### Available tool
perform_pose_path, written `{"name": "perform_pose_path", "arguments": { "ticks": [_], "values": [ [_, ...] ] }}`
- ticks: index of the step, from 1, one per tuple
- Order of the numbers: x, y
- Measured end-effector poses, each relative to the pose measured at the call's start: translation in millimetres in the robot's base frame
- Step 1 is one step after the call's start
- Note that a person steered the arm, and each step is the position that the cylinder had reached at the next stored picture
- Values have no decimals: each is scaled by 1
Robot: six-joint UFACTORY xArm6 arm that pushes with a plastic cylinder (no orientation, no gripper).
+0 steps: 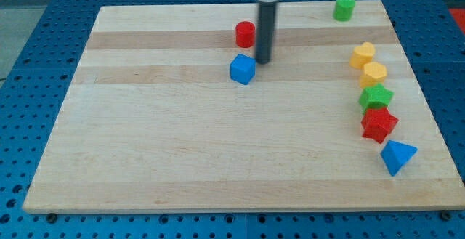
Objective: Push the blue cube into the green circle
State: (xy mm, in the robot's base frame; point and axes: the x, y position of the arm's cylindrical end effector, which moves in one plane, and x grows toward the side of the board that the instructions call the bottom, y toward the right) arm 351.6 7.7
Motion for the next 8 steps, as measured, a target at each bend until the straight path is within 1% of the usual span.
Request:
{"name": "perform_pose_path", "arguments": {
  "ticks": [1,2,3,4,5,6,7,8],
  "values": [
    [0,-74],
    [50,-121],
    [59,-104],
    [34,-59],
    [29,-15],
    [37,-24],
    [55,-24],
    [56,-20]
  ]
}}
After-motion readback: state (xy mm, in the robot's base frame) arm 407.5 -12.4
